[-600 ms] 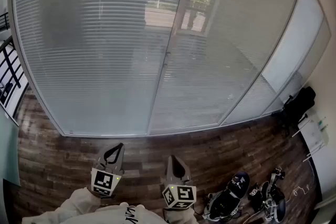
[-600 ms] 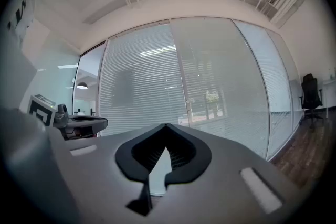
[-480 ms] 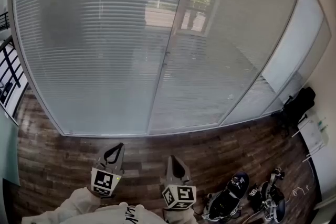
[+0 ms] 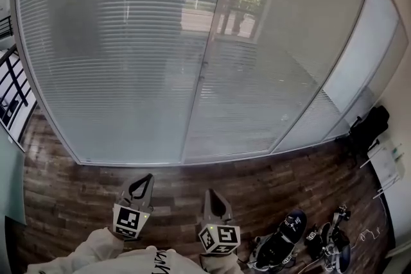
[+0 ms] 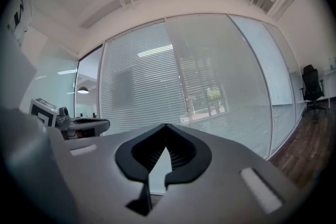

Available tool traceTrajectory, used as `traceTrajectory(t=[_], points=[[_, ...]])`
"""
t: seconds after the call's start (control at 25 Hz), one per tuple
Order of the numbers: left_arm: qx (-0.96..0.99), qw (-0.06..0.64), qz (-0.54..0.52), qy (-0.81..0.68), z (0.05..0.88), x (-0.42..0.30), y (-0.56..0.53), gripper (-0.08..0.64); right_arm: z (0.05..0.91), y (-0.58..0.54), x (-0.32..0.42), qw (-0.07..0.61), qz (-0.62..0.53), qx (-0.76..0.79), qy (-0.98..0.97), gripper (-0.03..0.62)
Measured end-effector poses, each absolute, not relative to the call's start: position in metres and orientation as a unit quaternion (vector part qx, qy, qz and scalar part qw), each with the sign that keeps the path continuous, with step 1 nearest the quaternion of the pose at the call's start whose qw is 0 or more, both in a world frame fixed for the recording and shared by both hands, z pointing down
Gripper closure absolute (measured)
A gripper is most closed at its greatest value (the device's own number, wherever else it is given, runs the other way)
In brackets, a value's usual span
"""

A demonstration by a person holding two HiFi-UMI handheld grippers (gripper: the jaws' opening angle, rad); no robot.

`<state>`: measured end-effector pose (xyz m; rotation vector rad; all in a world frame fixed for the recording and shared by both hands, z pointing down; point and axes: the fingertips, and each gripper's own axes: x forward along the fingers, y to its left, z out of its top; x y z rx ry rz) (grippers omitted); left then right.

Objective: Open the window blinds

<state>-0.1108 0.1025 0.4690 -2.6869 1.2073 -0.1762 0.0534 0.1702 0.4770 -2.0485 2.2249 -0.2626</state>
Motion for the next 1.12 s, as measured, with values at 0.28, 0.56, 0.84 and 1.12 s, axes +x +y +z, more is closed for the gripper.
traceTrajectory(t=[0.28, 0.56, 0.84, 1.12], points=[[-0.901, 0.095, -0.059, 0.418, 0.468, -0.104, 0.107, 0.56, 0.476, 0.174, 0.068, 0.058, -0.089, -0.672, 0.733, 0.591], [-0.901, 0.094, -0.064, 0.418, 0.479, -0.093, 0.113, 0.56, 0.485, 0.177, 0.083, 0.064, -0.091, -0.675, 0.729, 0.591], [-0.903, 0.094, -0.062, 0.415, 0.48, -0.085, 0.104, 0.56, 0.484, 0.17, 0.093, 0.069, -0.087, -0.682, 0.722, 0.591], [-0.902, 0.086, -0.059, 0.419, 0.482, -0.086, 0.073, 0.56, 0.487, 0.147, 0.097, 0.059, -0.089, -0.685, 0.72, 0.591]])
